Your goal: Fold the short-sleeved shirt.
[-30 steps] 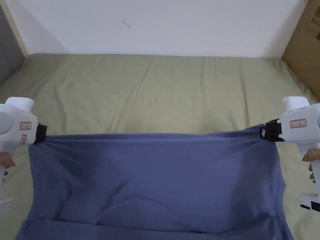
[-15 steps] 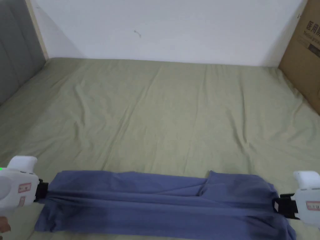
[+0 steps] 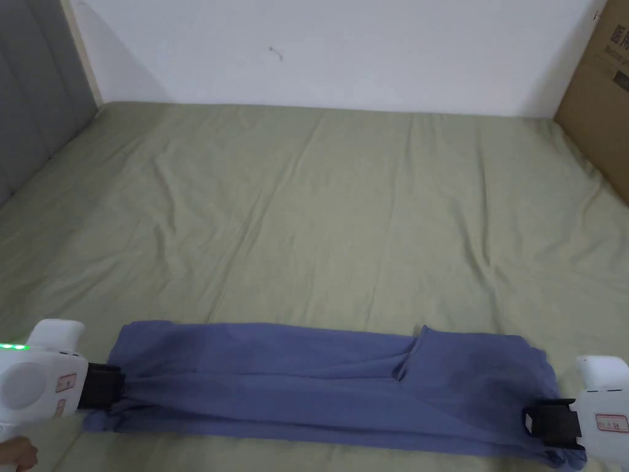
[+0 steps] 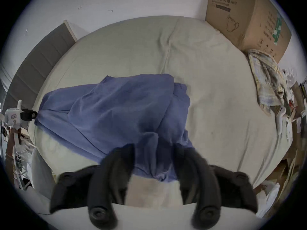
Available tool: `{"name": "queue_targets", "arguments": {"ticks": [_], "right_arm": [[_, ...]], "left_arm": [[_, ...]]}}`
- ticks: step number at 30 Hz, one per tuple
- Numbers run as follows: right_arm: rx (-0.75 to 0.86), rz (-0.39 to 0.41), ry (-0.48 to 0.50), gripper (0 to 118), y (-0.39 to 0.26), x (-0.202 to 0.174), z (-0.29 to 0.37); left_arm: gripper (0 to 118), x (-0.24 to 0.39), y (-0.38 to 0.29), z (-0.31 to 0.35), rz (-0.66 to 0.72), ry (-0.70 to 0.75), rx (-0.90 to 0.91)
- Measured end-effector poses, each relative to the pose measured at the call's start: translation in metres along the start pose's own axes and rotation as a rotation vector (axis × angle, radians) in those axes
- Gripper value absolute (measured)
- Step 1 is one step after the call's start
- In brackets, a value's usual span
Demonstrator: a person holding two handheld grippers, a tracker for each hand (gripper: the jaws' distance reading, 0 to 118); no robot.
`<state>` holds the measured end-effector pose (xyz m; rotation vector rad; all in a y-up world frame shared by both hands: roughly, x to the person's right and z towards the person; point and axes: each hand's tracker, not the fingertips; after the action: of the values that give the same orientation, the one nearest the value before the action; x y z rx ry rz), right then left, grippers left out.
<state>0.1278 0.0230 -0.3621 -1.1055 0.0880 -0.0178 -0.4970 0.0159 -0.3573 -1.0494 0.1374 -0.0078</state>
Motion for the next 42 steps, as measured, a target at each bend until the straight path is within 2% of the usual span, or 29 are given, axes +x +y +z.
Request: {"name": "queue_targets", "arguments": {"ticks": [1, 3, 8, 9, 11, 12, 13, 15, 18, 21, 26, 27, 28, 31, 32, 36, 39, 42], "right_arm": [[0.012, 0.012, -0.012, 61, 0.002, -0.002, 0.005], [0.036, 0.023, -0.017, 62, 0.009, -0.007, 0.015], [0.137, 0.033, -0.005, 62, 0.033, -0.029, 0.034], [0.155, 0.028, 0.0, 62, 0.038, -0.035, 0.035], [0.198, 0.037, 0.043, 54, 0.045, -0.049, 0.033], [0.208, 0.037, 0.057, 36, 0.047, -0.058, 0.032], [0.213, 0.033, 0.061, 0, 0.048, -0.065, 0.029], [0.245, 0.004, 0.05, 0, 0.043, -0.085, 0.022], [0.251, -0.003, 0.098, 0, 0.036, -0.114, 0.011], [0.244, 0.02, 0.107, 0, 0.034, -0.139, 0.003], [0.302, 0.028, 0.123, 0, 0.034, -0.17, -0.004], [0.305, 0.024, 0.128, 0, 0.035, -0.176, -0.005], [0.308, 0.026, 0.134, 0, 0.036, -0.179, -0.002], [0.311, 0.056, 0.151, 0, 0.038, -0.192, -0.004], [0.308, 0.072, 0.159, 0, 0.037, -0.198, 0.002], [0.294, 0.081, 0.183, 0, 0.041, -0.207, 0.002], [0.281, 0.09, 0.189, 0, 0.042, -0.212, -0.001], [0.266, 0.105, 0.185, 0, 0.044, -0.214, -0.004]], "left_arm": [[98, -0.002, 0.002, 0.007, 0.031, -0.031, 0.027], [98, -0.004, 0.006, 0.018, 0.068, -0.042, 0.047], [95, 0.012, 0.02, 0.047, 0.06, -0.091, 0.11], [86, 0.016, 0.023, 0.052, 0.055, -0.108, 0.115], [42, 0.027, 0.024, 0.059, 0.034, -0.139, 0.131], [17, 0.032, 0.024, 0.06, 0.024, -0.145, 0.128], [0, 0.036, 0.023, 0.059, 0.024, -0.144, 0.13], [0, 0.039, 0.016, 0.056, 0.04, -0.181, 0.121], [0, 0.04, 0.005, 0.052, 0.066, -0.222, 0.107], [0, 0.033, -0.001, 0.051, 0.082, -0.201, 0.101], [0, -0.003, -0.009, 0.048, 0.252, -0.28, 0.141], [0, -0.011, -0.011, 0.047, 0.288, -0.297, 0.138], [13, -0.018, -0.013, 0.046, 0.319, -0.322, 0.126], [89, -0.037, -0.02, 0.033, 0.389, -0.361, 0.093], [96, -0.043, -0.024, 0.027, 0.43, -0.375, 0.093], [98, -0.06, -0.039, -0.007, 0.626, -0.527, 0.028], [98, -0.061, -0.049, -0.036, 0.723, -0.611, -0.026], [99, -0.067, -0.054, -0.046, 0.809, -0.702, 0.066]]}}
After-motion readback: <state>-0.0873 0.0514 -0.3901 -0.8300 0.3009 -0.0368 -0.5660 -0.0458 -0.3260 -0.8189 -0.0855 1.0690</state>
